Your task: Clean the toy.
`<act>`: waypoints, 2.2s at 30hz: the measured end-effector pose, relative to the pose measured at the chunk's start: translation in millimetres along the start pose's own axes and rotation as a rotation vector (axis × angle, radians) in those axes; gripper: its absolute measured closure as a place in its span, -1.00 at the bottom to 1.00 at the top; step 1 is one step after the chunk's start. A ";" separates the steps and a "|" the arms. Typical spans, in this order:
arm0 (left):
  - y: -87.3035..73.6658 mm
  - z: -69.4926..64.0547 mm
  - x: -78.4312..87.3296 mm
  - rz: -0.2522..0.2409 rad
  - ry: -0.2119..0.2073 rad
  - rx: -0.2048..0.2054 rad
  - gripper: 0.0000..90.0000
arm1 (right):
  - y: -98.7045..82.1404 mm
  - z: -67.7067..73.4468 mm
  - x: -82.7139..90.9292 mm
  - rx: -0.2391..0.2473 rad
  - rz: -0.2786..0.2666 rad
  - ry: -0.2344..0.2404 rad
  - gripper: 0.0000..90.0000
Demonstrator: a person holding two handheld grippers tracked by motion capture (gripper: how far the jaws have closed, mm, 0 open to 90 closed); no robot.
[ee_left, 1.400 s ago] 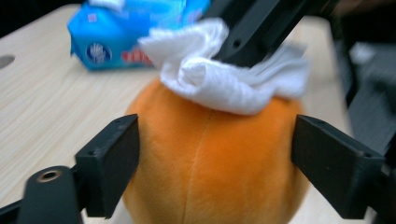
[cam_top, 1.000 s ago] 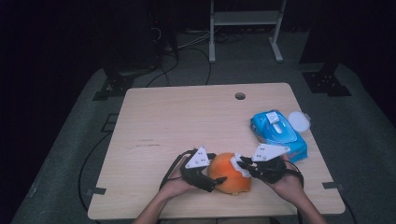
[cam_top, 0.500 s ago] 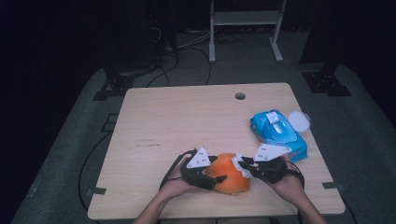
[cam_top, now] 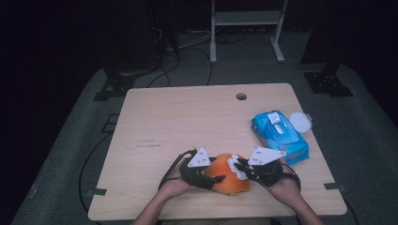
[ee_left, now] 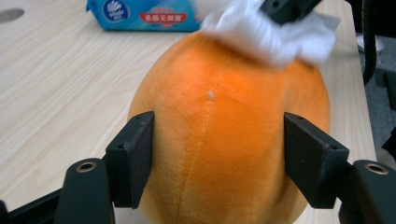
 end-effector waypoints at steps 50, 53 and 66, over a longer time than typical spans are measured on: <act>-4.3 15.1 17.6 -0.106 -0.021 0.069 -0.23 | -12.1 -10.5 -7.0 -0.128 -0.017 0.043 0.78; -5.9 11.7 17.2 -0.101 -0.050 0.046 -0.23 | -4.0 -4.5 -6.4 -0.104 -0.039 0.044 0.78; -4.5 16.2 14.9 -0.112 -0.001 0.092 -0.35 | -15.4 -14.1 -9.5 -0.162 0.001 0.052 0.77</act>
Point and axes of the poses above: each handheld gripper's, and its own axes: x roughly backward along the jaws, y roughly out of its top, z roughly to its left, the point moved 7 cm from there along -x, roughly forward along the jaws, and after that the axes turned 15 degrees about -y, right-handed, at the moved point
